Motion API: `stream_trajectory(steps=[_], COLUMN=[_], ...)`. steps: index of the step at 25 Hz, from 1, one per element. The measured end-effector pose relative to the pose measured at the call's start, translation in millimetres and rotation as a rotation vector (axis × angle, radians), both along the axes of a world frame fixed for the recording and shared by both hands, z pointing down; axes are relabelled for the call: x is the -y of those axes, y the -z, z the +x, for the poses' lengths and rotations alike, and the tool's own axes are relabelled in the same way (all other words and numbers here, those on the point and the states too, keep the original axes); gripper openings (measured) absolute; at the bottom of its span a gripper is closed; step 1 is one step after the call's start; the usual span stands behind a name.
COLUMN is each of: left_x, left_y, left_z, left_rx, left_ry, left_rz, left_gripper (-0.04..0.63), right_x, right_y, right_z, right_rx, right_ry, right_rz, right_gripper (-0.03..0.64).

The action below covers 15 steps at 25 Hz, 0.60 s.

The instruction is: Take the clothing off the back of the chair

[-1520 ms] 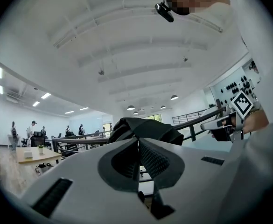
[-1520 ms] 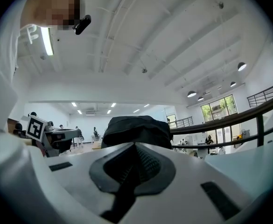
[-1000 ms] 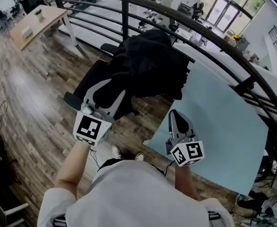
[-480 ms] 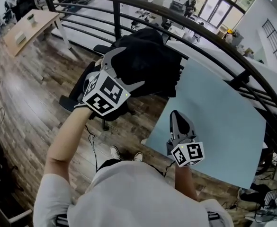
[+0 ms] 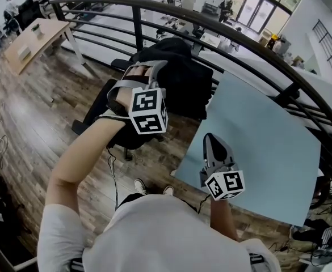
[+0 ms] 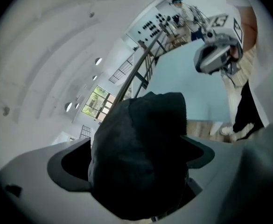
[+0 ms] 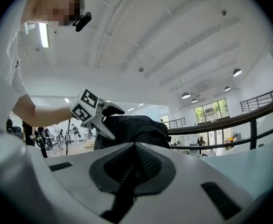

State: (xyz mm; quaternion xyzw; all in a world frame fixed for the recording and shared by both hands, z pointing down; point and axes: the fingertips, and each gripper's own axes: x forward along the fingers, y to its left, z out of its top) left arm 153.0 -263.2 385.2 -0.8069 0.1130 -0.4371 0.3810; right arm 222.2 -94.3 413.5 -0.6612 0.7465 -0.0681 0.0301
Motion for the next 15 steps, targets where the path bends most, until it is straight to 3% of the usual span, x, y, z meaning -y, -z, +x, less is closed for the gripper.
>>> stream_trajectory(steps=[3,5,11,15], left_x=[11,19,37,46], left_y=[-7,-6,-30,-43], left_z=[7,17,34,39], left_rx=[0.151,0.218,0.458,0.563], left_ry=[-0.016,-0.020,0.021,0.034], left_rz=[0.174,0.229,0.221,0.205], left_gripper=[0.574,0.574,0.572,0.572], right_x=[0,1,-3,-6], right_y=[3,2,-8,-13], right_z=[4,7,16,26], right_rx=[-0.001,0.003,0.020,0.032], right_ry=[0.002,-0.003,-0.025,-0.048], right_rz=[0.003,-0.001,-0.015,-0.020], right_gripper=[0.020,0.020,0.020,0.020])
